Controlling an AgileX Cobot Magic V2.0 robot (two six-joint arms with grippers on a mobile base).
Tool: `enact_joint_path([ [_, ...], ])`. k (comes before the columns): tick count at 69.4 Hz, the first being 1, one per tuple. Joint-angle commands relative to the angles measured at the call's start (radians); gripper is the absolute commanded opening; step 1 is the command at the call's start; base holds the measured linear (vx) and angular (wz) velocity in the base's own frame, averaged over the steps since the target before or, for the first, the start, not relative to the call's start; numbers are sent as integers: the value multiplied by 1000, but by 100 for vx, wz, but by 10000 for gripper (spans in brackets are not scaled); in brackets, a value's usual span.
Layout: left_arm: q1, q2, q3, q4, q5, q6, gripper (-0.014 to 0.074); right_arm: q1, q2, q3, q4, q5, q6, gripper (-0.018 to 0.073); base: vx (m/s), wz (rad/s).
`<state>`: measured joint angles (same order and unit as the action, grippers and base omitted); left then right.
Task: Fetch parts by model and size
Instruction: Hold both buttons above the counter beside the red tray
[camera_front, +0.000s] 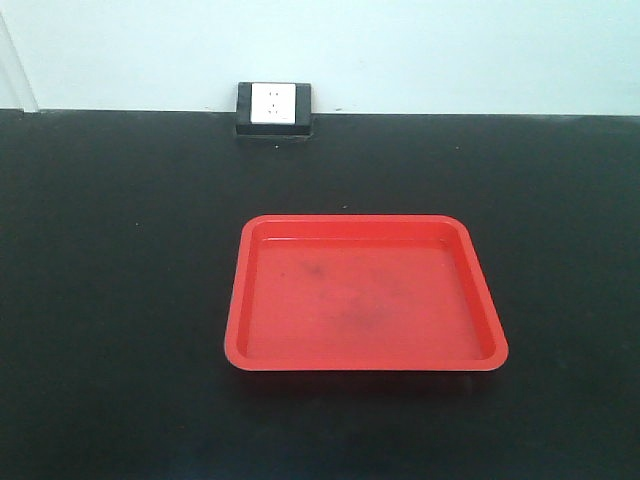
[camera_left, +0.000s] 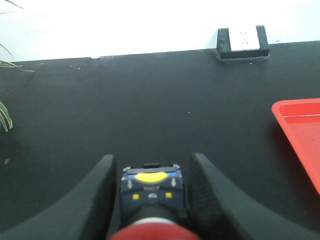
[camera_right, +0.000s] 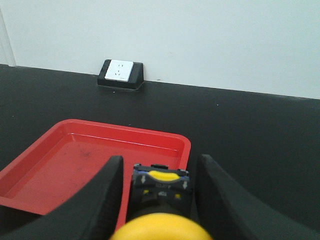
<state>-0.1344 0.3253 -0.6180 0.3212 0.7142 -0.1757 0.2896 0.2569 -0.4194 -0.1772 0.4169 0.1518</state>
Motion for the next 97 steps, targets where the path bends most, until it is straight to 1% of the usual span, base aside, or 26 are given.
enact_joint_path([
  [1, -1, 14, -25, 11, -78, -1, -6, -1, 16, -32, -11, -85, -7, -5, 0, 0],
  [66, -1, 13, -25, 17, -86, -1, -6, -1, 16, -32, -10, -86, -7, -5, 0, 0],
  [74, -1, 13, -25, 19, -124, -5, -6, -1, 16, -32, -10, -87, -7, -5, 0, 0],
  [82, -1, 13, -26, -5, -190, -8, -6, -1, 16, -32, -10, -87, -7, -5, 0, 0],
  [87, -1, 27, -34, -35, -221, -6, -6, -1, 16, -32, -10, -87, -7, -5, 0, 0],
  [94, -1, 93, -63, -107, -216, 0, -6, -1, 16, -32, -10, -87, -7, -5, 0, 0],
  [97, -1, 139, -76, -140, -213, 15, -6, -1, 16, -32, -10, -88, -7, -5, 0, 0],
])
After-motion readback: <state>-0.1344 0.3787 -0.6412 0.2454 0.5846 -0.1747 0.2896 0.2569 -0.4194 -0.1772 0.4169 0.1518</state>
